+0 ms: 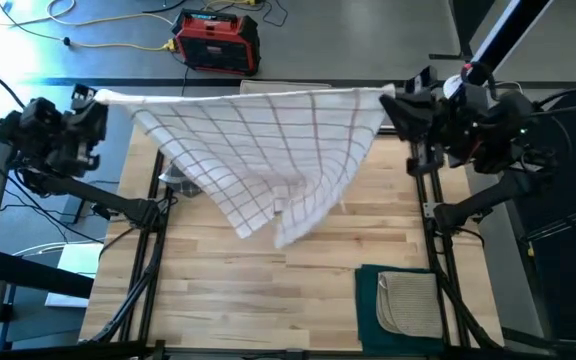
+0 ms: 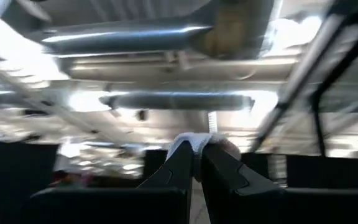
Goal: Fold towel
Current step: Fold the white patterned towel
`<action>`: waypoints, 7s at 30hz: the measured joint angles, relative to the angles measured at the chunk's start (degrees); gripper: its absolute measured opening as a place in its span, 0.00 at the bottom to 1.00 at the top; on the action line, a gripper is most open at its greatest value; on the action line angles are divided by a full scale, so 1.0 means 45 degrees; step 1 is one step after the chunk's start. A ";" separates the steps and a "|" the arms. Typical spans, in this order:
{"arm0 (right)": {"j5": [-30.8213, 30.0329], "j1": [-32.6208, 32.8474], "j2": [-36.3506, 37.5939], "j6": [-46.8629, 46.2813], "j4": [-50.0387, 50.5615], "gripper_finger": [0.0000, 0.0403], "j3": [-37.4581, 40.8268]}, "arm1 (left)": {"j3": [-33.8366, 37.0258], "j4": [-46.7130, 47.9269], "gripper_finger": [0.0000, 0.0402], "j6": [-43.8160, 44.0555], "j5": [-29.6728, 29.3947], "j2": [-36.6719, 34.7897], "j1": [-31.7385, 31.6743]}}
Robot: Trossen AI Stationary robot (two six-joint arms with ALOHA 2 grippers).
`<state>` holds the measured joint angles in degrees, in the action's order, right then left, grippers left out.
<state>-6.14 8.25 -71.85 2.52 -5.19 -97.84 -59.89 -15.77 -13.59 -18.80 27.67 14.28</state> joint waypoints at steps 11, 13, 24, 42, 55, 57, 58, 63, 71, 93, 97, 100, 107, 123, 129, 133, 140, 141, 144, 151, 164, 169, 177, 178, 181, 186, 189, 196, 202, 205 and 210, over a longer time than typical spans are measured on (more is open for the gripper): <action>0.1256 0.3658 -0.1424 0.0539 -0.0813 0.00 -0.0234 | -0.0136 -0.0539 0.03 0.2670 0.5004 0.1543 0.0063; 0.0826 0.4339 -0.1794 0.0992 -0.0790 0.00 -0.0574 | -0.0595 -0.0362 0.03 0.2667 0.5498 0.2005 0.0251; -0.1410 0.6793 -0.4919 0.2542 0.3075 0.00 -0.5948 | -0.4838 0.3028 0.03 0.0845 0.5695 0.4979 0.3153; -0.5751 0.9962 -0.5714 0.8940 0.2553 0.00 -0.7927 | -0.8948 0.5852 0.03 -0.2995 0.1157 0.7278 0.7725; -0.5286 1.0022 -0.5502 1.1784 0.1881 0.00 -0.7917 | -0.9059 0.4412 0.03 -0.5795 -0.0697 0.7359 0.8704; -0.4249 1.0024 -0.5437 1.2186 0.1839 0.00 -0.7917 | -0.9061 0.4429 0.03 -0.6233 -0.0307 0.7363 0.8704; -0.4067 1.0018 -0.5435 1.2326 0.1810 0.00 -0.7917 | -0.9058 0.4463 0.03 -0.6315 -0.0304 0.7371 0.8704; -0.3962 0.9946 -0.5432 1.1443 0.1885 0.00 -0.7917 | -0.9051 0.4669 0.03 -0.5942 -0.0210 0.7451 0.8704; -0.3070 0.9921 -0.5610 0.9629 0.2341 0.00 -0.7905 | -0.9049 0.5152 0.03 -0.5871 0.0378 0.7669 1.0094; -0.5941 1.0217 -0.5631 0.8769 0.1490 0.00 -0.7902 | -0.9046 0.2471 0.03 -1.1032 -0.5424 0.8779 1.4768; -1.1024 1.0198 -0.5608 0.8096 0.1447 0.00 -0.7902 | -0.9046 0.2208 0.03 -1.0784 -0.8107 0.8616 1.4840; -1.5586 0.9688 -0.5572 0.7022 0.2681 0.00 -0.7676 | -0.9035 0.2879 0.03 -1.0168 -1.0206 0.8484 1.4325; -1.6993 0.8042 -0.5579 -0.2499 1.2554 0.00 -0.7194 | -0.8095 0.7085 0.03 -0.5984 -1.1865 0.7355 1.2357; -1.2503 0.4105 -0.5418 -0.9890 2.1187 0.00 -0.6538 | -0.4648 1.3826 0.03 0.1257 -1.1427 0.2990 0.8608; -1.2160 0.3006 -0.5427 -0.8480 2.0948 0.00 -0.6397 | -0.3246 1.3789 0.03 0.1790 -1.1552 0.1570 0.8253; -1.1849 0.2830 -0.5413 -0.8485 2.0342 0.00 -0.6397 | -0.2857 1.3603 0.03 0.2869 -1.0585 0.1269 0.8257; -1.1628 0.3948 -0.5293 -0.3564 1.4765 0.00 -0.6726 | -0.2820 0.8038 0.03 -0.1396 -0.7317 0.1850 0.8257; -1.1425 0.4141 -0.5285 -0.2465 1.3557 0.00 -0.6847 | -0.2820 0.6861 0.03 -0.2371 -0.6405 0.1941 0.8257; -0.9980 0.4793 -0.5269 0.0243 1.0343 0.00 -0.7250 | -0.2822 0.3998 0.03 -0.4321 -0.3706 0.2132 0.8257; -0.6562 0.6501 -0.5258 0.2510 0.6399 0.00 -0.7441 | -0.2844 0.2110 0.03 -0.4171 0.0323 0.2427 0.8257; -0.4149 0.9152 -0.5277 0.5930 0.2677 0.00 -0.7441 | -0.5743 0.2592 0.03 -0.5408 0.1938 0.5415 0.9221; -0.7200 1.0145 -0.5277 0.8542 0.1383 0.00 -0.7441 | -0.8058 0.4319 0.03 -0.7047 0.0050 0.6668 1.0095; -1.6056 1.0300 -0.5287 1.1078 0.0213 0.00 -0.7441 | -1.0013 0.6610 0.03 -0.8309 -0.5498 0.7364 1.0675; -1.6623 1.0046 -0.5255 1.0625 0.0798 0.00 -0.7441 | -1.0013 0.7013 0.03 -0.8150 -0.6424 0.7311 1.0672; -1.8181 0.9367 -0.5175 0.9178 0.3007 0.00 -0.7441 | -1.0011 0.8737 0.03 -0.7312 -0.9604 0.7240 1.0653; -1.7403 0.8071 -0.4934 0.3708 0.8653 0.00 -0.7431 | -0.9995 1.1839 0.03 -0.4455 -1.0089 0.7054 1.0154; -1.5659 0.7211 -0.4550 -0.1826 1.3352 0.00 -0.7436 | -0.9975 1.4191 0.03 -0.1830 -0.9323 0.6761 0.9788; -1.3350 0.5357 -0.4695 -1.0472 2.1100 0.00 -0.6713 | -0.8222 1.8214 0.03 0.3509 -0.9816 0.5737 0.8935; -1.1473 0.3633 -0.4485 -0.9818 2.0640 0.00 -0.4218 | -0.5754 1.9248 0.03 0.6071 -1.1062 0.3812 0.8644; -1.0103 0.2852 -0.4509 -0.9981 2.0363 0.00 -0.2904 | -0.4416 1.9241 0.03 0.7139 -1.0980 0.2824 0.8646; -0.8942 0.2231 -0.4509 -1.0061 1.9918 0.00 -0.1597 | -0.2478 1.9176 0.03 0.8653 -1.0853 0.1321 0.8650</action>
<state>-46.38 18.29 -92.14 -42.75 84.44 -105.03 -71.04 70.52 25.35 -67.64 33.61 53.21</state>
